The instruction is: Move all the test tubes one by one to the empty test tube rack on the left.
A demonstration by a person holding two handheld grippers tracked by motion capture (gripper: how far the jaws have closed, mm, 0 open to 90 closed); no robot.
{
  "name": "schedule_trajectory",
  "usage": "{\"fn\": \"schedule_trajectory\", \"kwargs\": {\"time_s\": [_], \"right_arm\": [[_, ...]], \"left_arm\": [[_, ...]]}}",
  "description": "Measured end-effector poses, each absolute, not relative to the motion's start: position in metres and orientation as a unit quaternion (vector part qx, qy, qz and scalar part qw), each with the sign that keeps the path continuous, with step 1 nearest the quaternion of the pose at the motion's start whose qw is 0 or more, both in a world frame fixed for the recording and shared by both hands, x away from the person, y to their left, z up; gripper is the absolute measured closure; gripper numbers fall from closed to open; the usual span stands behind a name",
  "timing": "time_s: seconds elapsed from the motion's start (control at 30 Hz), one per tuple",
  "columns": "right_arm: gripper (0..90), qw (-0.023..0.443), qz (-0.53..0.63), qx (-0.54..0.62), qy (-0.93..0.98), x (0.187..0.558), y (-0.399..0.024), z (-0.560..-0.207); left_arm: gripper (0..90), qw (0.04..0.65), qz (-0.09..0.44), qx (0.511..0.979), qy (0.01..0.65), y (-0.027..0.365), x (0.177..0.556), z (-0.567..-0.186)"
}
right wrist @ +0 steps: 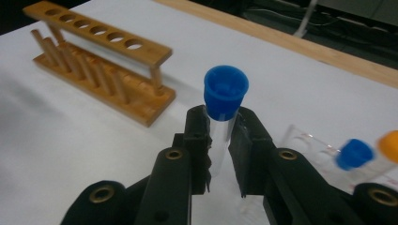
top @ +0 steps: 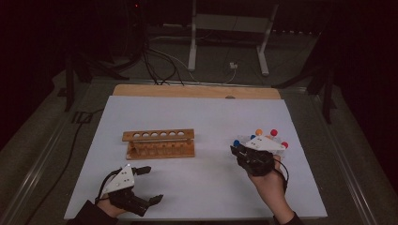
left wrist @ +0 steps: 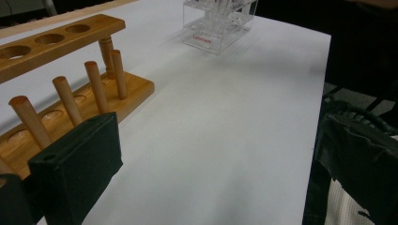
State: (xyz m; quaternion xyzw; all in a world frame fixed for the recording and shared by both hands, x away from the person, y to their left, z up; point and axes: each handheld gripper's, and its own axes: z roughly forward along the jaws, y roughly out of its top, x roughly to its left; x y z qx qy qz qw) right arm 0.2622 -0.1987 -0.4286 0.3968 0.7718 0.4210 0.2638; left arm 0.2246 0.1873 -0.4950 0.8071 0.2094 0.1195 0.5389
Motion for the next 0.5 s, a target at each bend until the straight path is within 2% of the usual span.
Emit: {"fn": "schedule_trajectory", "kwargs": {"time_s": [0.5], "right_arm": [[76.7, 0.228, 0.414, 0.366, 0.801, 0.258, -0.182, -0.447]], "left_arm": [[1.5, 0.547, 0.096, 0.810, 0.189, 0.163, 0.239, -0.474]]}}
